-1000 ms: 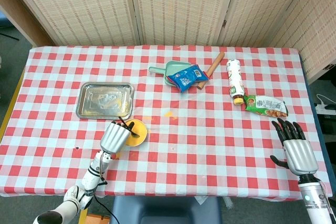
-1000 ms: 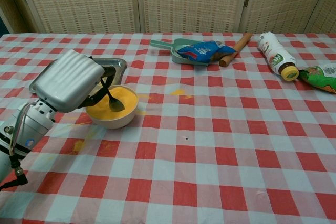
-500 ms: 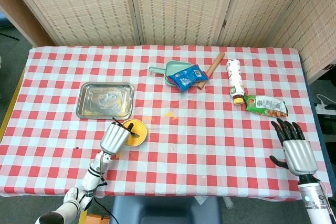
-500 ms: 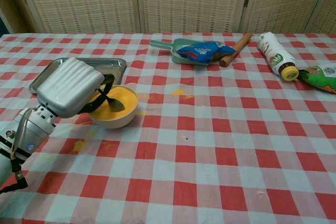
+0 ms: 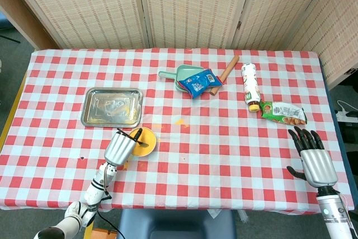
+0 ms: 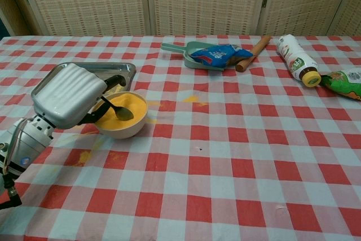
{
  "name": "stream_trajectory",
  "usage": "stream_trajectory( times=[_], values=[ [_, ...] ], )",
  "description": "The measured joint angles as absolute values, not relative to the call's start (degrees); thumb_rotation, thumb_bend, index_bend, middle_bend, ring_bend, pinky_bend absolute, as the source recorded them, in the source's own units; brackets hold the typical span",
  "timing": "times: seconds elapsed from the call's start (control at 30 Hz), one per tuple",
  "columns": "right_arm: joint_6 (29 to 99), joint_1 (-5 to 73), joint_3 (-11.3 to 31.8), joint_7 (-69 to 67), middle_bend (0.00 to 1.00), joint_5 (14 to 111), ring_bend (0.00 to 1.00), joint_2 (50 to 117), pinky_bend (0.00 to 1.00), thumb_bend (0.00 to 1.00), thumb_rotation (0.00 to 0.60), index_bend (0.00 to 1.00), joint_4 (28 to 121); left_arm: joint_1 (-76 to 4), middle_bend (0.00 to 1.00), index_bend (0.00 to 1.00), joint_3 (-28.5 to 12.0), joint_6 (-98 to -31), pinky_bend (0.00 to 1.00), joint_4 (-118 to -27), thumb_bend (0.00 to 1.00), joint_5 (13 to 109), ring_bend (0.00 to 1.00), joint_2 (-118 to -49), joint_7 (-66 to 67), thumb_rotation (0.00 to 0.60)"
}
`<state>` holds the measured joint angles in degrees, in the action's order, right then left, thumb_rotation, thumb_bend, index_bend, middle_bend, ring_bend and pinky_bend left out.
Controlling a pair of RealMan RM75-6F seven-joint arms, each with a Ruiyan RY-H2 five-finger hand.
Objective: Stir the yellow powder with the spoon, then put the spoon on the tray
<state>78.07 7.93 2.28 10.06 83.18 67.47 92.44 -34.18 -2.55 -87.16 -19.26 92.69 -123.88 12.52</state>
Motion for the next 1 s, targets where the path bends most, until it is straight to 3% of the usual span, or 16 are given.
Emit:
stream_trajectory(
  times=[0.27,1.0],
  values=[
    [78.3,7.9,2.2,10.4,0.00,83.3,0.00,67.7,0.00,0.09,0.600,0.00,92.5,-33.6,1.00,0.16,-2.0,-87.3,1.00,-22.7,0.44,92.6,1.00,-122.3,13.6,0.600],
    [78.9,7.7,1.9,11.0,0.00,84.2,0.00,68.0,0.00,0.09,0.600,0.00,92.6,-30.6,1.00,0.17,-1.5,-87.1,1.00,-38.4,0.44,92.2,1.00,-113.4,21.6,0.600]
  ],
)
